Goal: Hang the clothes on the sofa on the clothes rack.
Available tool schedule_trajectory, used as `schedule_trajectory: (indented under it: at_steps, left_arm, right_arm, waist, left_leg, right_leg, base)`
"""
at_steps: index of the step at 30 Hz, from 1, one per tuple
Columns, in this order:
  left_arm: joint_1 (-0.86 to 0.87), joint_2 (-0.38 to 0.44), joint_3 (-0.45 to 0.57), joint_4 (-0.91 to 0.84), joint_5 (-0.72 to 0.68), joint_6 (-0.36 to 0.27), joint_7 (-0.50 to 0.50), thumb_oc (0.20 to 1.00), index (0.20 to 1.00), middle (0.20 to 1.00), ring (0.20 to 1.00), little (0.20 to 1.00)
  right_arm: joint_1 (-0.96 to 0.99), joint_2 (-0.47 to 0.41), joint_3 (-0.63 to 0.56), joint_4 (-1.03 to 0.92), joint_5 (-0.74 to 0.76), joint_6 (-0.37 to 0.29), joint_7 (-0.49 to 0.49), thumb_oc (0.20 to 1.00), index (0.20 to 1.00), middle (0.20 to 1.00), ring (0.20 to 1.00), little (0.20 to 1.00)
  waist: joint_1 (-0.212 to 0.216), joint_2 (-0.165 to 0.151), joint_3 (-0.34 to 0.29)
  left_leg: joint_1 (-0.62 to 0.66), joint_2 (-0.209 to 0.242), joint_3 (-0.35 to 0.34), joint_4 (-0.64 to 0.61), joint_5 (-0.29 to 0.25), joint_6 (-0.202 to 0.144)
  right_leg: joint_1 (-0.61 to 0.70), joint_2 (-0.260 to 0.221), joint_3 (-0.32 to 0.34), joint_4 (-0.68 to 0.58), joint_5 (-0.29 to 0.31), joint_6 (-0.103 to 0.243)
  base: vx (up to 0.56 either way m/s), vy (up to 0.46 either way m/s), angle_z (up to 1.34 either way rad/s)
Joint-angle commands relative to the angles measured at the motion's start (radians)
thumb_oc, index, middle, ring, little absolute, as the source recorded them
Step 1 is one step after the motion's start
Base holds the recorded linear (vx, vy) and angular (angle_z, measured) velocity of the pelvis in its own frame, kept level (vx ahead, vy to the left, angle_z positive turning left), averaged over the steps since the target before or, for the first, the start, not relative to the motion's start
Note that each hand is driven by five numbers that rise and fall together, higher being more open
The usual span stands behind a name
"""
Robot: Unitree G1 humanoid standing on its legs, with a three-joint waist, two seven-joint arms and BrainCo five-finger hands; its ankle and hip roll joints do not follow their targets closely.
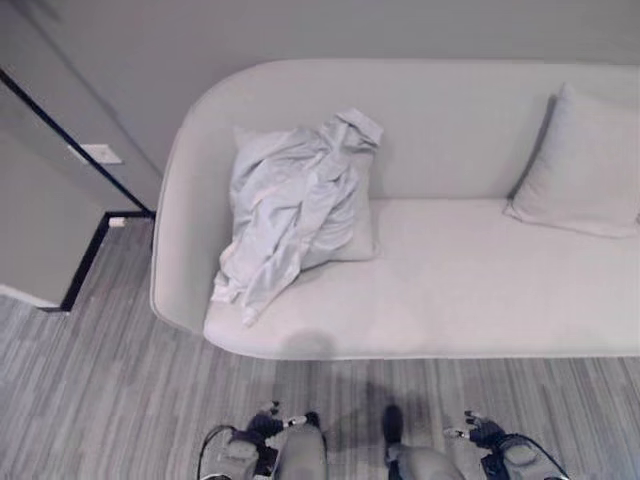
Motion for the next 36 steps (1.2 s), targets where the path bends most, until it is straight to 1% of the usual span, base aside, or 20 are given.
schedule_trajectory:
  at_steps: [1,5,6,8,10,12,14,15,16,17,20,22,24,27,29,32,33,34,35,36]
  left_arm:
    - [-0.004,-0.011,-0.029,-0.013,0.016,-0.013,0.015,1.000,1.000,1.000,1.000,1.000]
    - [0.016,-0.014,-0.008,0.012,0.033,-0.012,0.019,1.000,1.000,1.000,1.000,1.000]
    - [0.016,-0.010,-0.005,0.015,0.038,-0.011,0.015,1.000,1.000,1.000,1.000,1.000]
    - [0.011,0.010,0.003,0.008,0.040,-0.010,0.014,1.000,1.000,1.000,1.000,1.000]
    - [0.007,0.032,0.011,0.005,0.043,-0.009,0.016,1.000,1.000,1.000,1.000,1.000]
    - [0.008,0.040,0.013,0.003,0.043,-0.008,0.016,1.000,1.000,1.000,1.000,1.000]
    - [0.008,0.049,0.016,0.011,0.049,-0.003,0.016,1.000,1.000,1.000,1.000,1.000]
    - [0.007,0.053,0.015,0.014,0.051,0.000,0.016,1.000,1.000,1.000,1.000,1.000]
    - [0.013,0.059,0.019,0.028,0.072,0.007,0.016,1.000,1.000,1.000,1.000,1.000]
    - [0.016,0.066,0.025,0.041,0.077,0.007,0.014,1.000,1.000,1.000,1.000,1.000]
    - [0.010,0.084,0.043,0.052,0.064,0.009,0.016,1.000,1.000,1.000,1.000,1.000]
    - [-0.014,0.084,0.037,0.046,0.037,0.003,0.020,1.000,1.000,1.000,1.000,1.000]
    - [-0.022,0.069,0.023,0.050,0.041,0.005,0.017,1.000,1.000,1.000,1.000,1.000]
    - [-0.022,0.042,0.016,0.042,0.036,-0.001,0.014,1.000,1.000,1.000,1.000,1.000]
    - [-0.013,0.022,0.015,0.040,0.029,-0.004,0.013,1.000,1.000,1.000,1.000,1.000]
    - [-0.014,-0.025,-0.044,0.004,0.062,-0.003,0.006,1.000,1.000,1.000,1.000,1.000]
    - [-0.013,-0.025,-0.044,0.004,0.062,-0.003,0.006,1.000,1.000,1.000,1.000,1.000]
    - [-0.013,-0.025,-0.053,-0.009,0.069,-0.001,0.005,1.000,1.000,1.000,1.000,1.000]
    - [-0.018,-0.024,-0.058,-0.030,0.073,0.000,0.008,1.000,1.000,1.000,1.000,1.000]
    - [-0.018,-0.024,-0.058,-0.030,0.073,0.000,0.008,1.000,1.000,1.000,1.000,1.000]
  right_arm:
    - [0.017,-0.027,-0.010,-0.010,-0.020,0.001,-0.012,1.000,1.000,1.000,1.000,1.000]
    - [0.036,-0.019,-0.024,0.000,-0.041,0.006,-0.006,1.000,1.000,1.000,1.000,1.000]
    - [0.036,-0.016,-0.028,0.005,-0.053,0.013,-0.001,1.000,1.000,1.000,1.000,1.000]
    - [0.038,-0.004,-0.040,-0.003,-0.051,0.013,0.001,1.000,1.000,1.000,1.000,1.000]
    - [0.036,0.007,-0.034,-0.016,-0.045,0.014,0.009,1.000,1.000,1.000,1.000,1.000]
    - [0.036,0.009,-0.030,-0.022,-0.048,0.016,0.009,1.000,1.000,1.000,1.000,1.000]
    - [0.030,0.010,-0.028,-0.038,-0.043,0.017,0.010,1.000,1.000,1.000,1.000,1.000]
    - [0.028,0.009,-0.023,-0.049,-0.043,0.014,0.008,1.000,1.000,1.000,1.000,1.000]
    - [0.032,0.010,-0.014,-0.064,-0.044,0.012,0.010,1.000,1.000,1.000,1.000,1.000]
    - [0.035,0.011,-0.007,-0.074,-0.045,0.009,0.011,1.000,1.000,1.000,1.000,1.000]
    - [0.023,0.012,0.009,-0.083,-0.044,0.008,0.009,1.000,1.000,1.000,1.000,1.000]
    - [-0.003,0.003,0.023,-0.080,-0.022,0.003,0.005,1.000,1.000,1.000,1.000,1.000]
    - [0.002,-0.001,0.026,-0.069,-0.013,0.003,0.005,1.000,1.000,1.000,1.000,1.000]
    - [0.007,-0.003,0.025,-0.063,-0.015,-0.002,0.004,1.000,1.000,1.000,1.000,1.000]
    - [0.014,-0.006,0.025,-0.062,-0.017,-0.004,-0.002,1.000,1.000,1.000,1.000,1.000]
    - [0.002,-0.014,0.035,-0.084,-0.005,-0.015,-0.008,1.000,1.000,1.000,1.000,1.000]
    - [0.002,-0.015,0.035,-0.084,-0.005,-0.015,-0.008,1.000,1.000,1.000,1.000,1.000]
    - [0.003,-0.016,0.039,-0.091,-0.005,-0.015,-0.007,1.000,1.000,1.000,1.000,1.000]
    - [0.006,-0.021,0.051,-0.106,-0.007,-0.016,-0.006,1.000,1.000,1.000,1.000,1.000]
    - [0.006,-0.021,0.051,-0.107,-0.007,-0.016,-0.006,1.000,1.000,1.000,1.000,1.000]
  waist:
    - [0.019,0.030,-0.005]
    - [0.029,0.039,-0.037]
    - [0.030,0.035,-0.047]
    - [0.035,0.010,-0.057]
    - [0.045,-0.009,-0.060]
    - [0.048,-0.008,-0.060]
    - [0.046,-0.005,-0.052]
    - [0.044,0.004,-0.046]
    - [0.029,0.021,-0.038]
    - [0.023,0.027,-0.035]
    - [0.016,0.035,-0.020]
    - [-0.009,0.028,0.012]
    - [-0.022,0.022,0.021]
    - [-0.023,0.019,0.017]
    - [-0.021,0.017,0.002]
    - [-0.033,0.025,-0.019]
    - [-0.033,0.026,-0.018]
    - [-0.034,0.026,-0.016]
    - [-0.035,0.021,-0.005]
    - [-0.036,0.021,-0.005]
  left_leg:
    - [-0.009,0.095,-0.025,-0.209,0.085,0.030]
    - [-0.002,0.093,-0.013,-0.219,0.089,0.020]
    - [0.003,0.077,-0.002,-0.203,0.078,0.023]
    - [0.002,0.035,0.021,-0.154,0.043,0.045]
    - [0.014,-0.013,0.052,-0.137,0.013,0.083]
    - [0.025,-0.034,0.061,-0.138,0.002,0.098]
    - [0.047,-0.084,0.065,-0.142,-0.012,0.128]
    - [0.059,-0.103,0.059,-0.145,-0.019,0.140]
    - [0.099,-0.125,0.040,-0.165,-0.031,0.158]
    - [0.116,-0.131,0.038,-0.175,-0.036,0.165]
    - [0.155,-0.132,0.035,-0.202,-0.047,0.170]
    - [0.196,-0.159,0.013,-0.212,-0.067,0.179]
    - [0.216,-0.170,-0.014,-0.202,-0.087,0.177]
    - [0.238,-0.170,-0.052,-0.215,-0.086,0.173]
    - [0.245,-0.157,-0.057,-0.227,-0.084,0.159]
    - [0.236,-0.100,-0.044,-0.206,-0.096,0.114]
    - [0.237,-0.100,-0.044,-0.206,-0.097,0.113]
    - [0.231,-0.092,-0.040,-0.180,-0.106,0.107]
    - [0.190,-0.084,-0.036,-0.058,-0.118,0.088]
    - [0.188,-0.085,-0.037,-0.055,-0.119,0.088]
  right_leg:
    - [0.104,-0.101,0.107,0.018,-0.100,0.156]
    - [0.136,-0.154,0.118,0.018,-0.105,0.189]
    - [0.137,-0.185,0.118,0.018,-0.085,0.199]
    - [0.116,-0.241,0.128,0.035,-0.026,0.225]
    - [0.078,-0.294,0.140,0.091,0.075,0.229]
    - [0.061,-0.310,0.139,0.124,0.104,0.226]
    - [0.023,-0.347,0.143,0.211,0.217,0.218]
    - [0.009,-0.349,0.146,0.243,0.240,0.211]
    - [-0.014,-0.298,0.189,0.290,0.227,0.189]
    - [-0.029,-0.268,0.191,0.289,0.192,0.183]
    - [-0.090,-0.189,0.127,0.218,0.084,0.172]
    - [-0.182,-0.102,0.097,0.121,0.079,0.177]
    - [-0.161,-0.077,0.095,0.058,0.077,0.183]
    - [-0.137,-0.046,0.151,0.049,0.076,0.167]
    - [-0.119,-0.040,0.142,0.025,0.084,0.157]
    - [-0.093,-0.008,0.111,0.018,0.046,0.136]
    - [-0.093,-0.007,0.111,0.018,0.046,0.136]
    - [-0.083,-0.004,0.107,0.018,0.038,0.130]
    - [-0.052,0.000,0.099,0.018,0.020,0.109]
    - [-0.053,0.000,0.098,0.018,0.020,0.110]
  base:
    - [0.39,0.535,0.09]
    - [0.28,0.453,-0.09]
    - [0.20,0.333,-0.53]
    - [0.23,0.397,-0.24]
    - [0.18,0.376,-0.15]
    - [0.11,0.270,-0.17]
    - [0.10,0.310,-0.02]
    - [0.19,0.421,0.24]
    - [0.22,0.375,0.35]
    - [0.23,0.308,0.45]
    - [0.17,0.101,0.24]
    - [0.20,0.018,0.03]
    - [0.22,-0.083,0.33]
    - [0.16,-0.129,0.78]
    - [0.17,-0.234,0.55]
    - [0.12,-0.216,0.26]
    - [0.11,-0.162,0.10]
    - [0.08,-0.189,0.03]
    - [0.08,-0.188,0.01]
    - [-0.05,-0.212,0.13]
